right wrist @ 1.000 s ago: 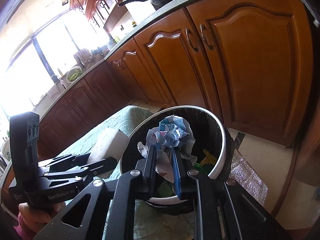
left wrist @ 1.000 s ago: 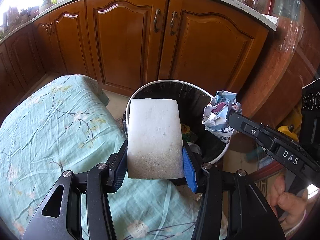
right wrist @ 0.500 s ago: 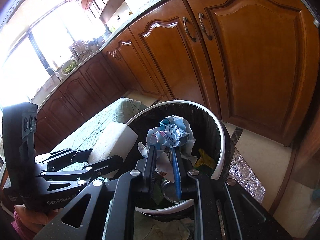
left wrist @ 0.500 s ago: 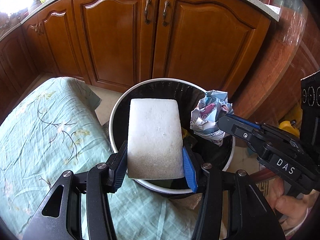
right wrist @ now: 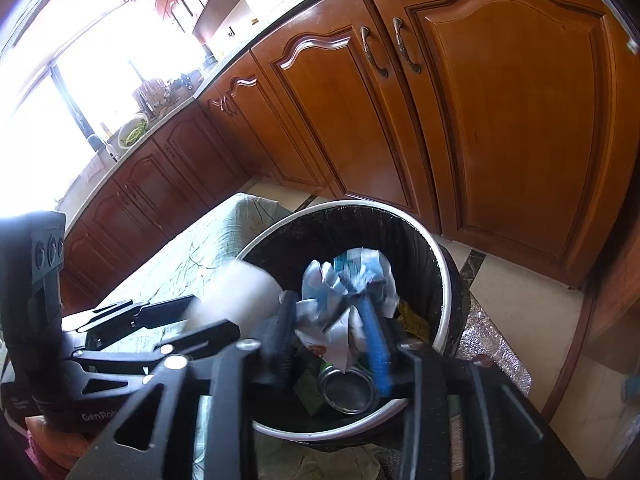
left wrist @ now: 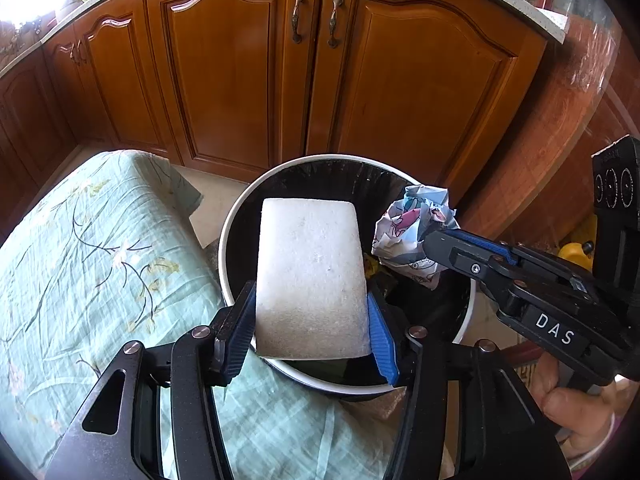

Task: Collect trash

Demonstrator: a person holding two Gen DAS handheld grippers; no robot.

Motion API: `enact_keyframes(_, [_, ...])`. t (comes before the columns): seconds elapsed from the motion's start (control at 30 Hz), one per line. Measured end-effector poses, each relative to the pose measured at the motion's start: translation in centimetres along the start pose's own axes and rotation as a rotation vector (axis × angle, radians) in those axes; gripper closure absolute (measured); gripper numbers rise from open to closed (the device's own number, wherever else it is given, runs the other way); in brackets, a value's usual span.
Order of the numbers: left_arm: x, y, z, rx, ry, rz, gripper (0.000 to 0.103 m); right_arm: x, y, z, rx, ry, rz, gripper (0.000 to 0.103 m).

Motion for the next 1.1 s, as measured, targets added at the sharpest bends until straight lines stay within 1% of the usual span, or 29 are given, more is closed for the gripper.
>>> enact_keyframes(0.03, [0.0,0.0,0.0,-0.001,0.000,-0.005,0.045,-0.1,0.0,0.1,0.004,0.001,0.004,0.054])
enact_keyframes(0.07, [0.0,-0.1,0.0,-0.004,0.002,-0.007,0.036,-0.2,0.0,0.2,0.008,0.003,0.007,0.053])
enact_keyframes(0.1, [-0.1,-0.1,-0.1,-0.007,0.004,-0.001,0.032,-0.4,0.0,0.2,0.013,0.006,0.011,0.052])
enact_keyframes(0.27, [-0.9,-0.8,-0.5,-0.015,0.013,0.019,0.028,-1.3,-0.8,-0.2,0.030,0.031,0.035,0.039])
enact_keyframes(0.33, [-1.4,-1.3,-0.9,-0.028,0.013,0.030,0.028,-1.7,-1.1,-0.3,0.043,0.047,0.051,0.027])
enact_keyframes(0.37, [-1.6,-1.6,-1.2,-0.038,0.011,0.037,0.028,-2.0,-1.4,-0.5,0.050,0.054,0.062,0.025])
enact_keyframes(0.43, [-2.2,-2.4,-1.7,-0.061,0.002,0.054,0.026,-2.4,-2.0,-0.8,0.062,0.064,0.080,0.015])
enact_keyframes(0.47, [-2.5,-2.9,-1.9,-0.077,-0.003,0.063,0.025,-2.6,-2.5,-1.1,0.064,0.069,0.088,0.013])
enact_keyframes(0.6, [-3.4,-5.1,-3.0,-0.151,-0.031,0.093,0.022,-3.2,-4.3,-2.7,0.052,0.071,0.116,0.011])
enact_keyframes(0.67, [-3.9,-6.4,-3.5,-0.182,-0.038,0.104,0.021,-3.8,-5.3,-3.4,0.048,0.073,0.148,0.010])
enact_keyframes(0.73, [-4.4,-7.6,-3.8,-0.206,-0.053,0.115,0.021,-4.3,-6.2,-4.2,0.033,0.062,0.178,0.005])
enact_keyframes(0.9, [-6.9,-10.4,-5.0,-0.231,-0.033,0.188,0.018,-5.1,-8.4,-5.3,0.030,0.040,0.236,0.001])
enact_keyframes(0.97, [-7.9,-11.5,-5.6,-0.251,-0.022,0.225,0.016,-5.3,-9.2,-5.7,0.020,0.009,0.257,0.001])
enact_keyframes(1.1, [-9.8,-13.9,-7.2,-0.319,-0.011,0.319,0.001,-5.8,-10.3,-6.9,-0.029,-0.041,0.284,0.000])
Point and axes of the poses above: each gripper's, at about its wrist camera, not at the fingertips, and x roughly the way its jaws point, z to its right, y to its top, the point moved 10 cm from there along x, roughly the way its jaws point, and after that the axes turned 10 degrees about -z, right-handed, at the moved point
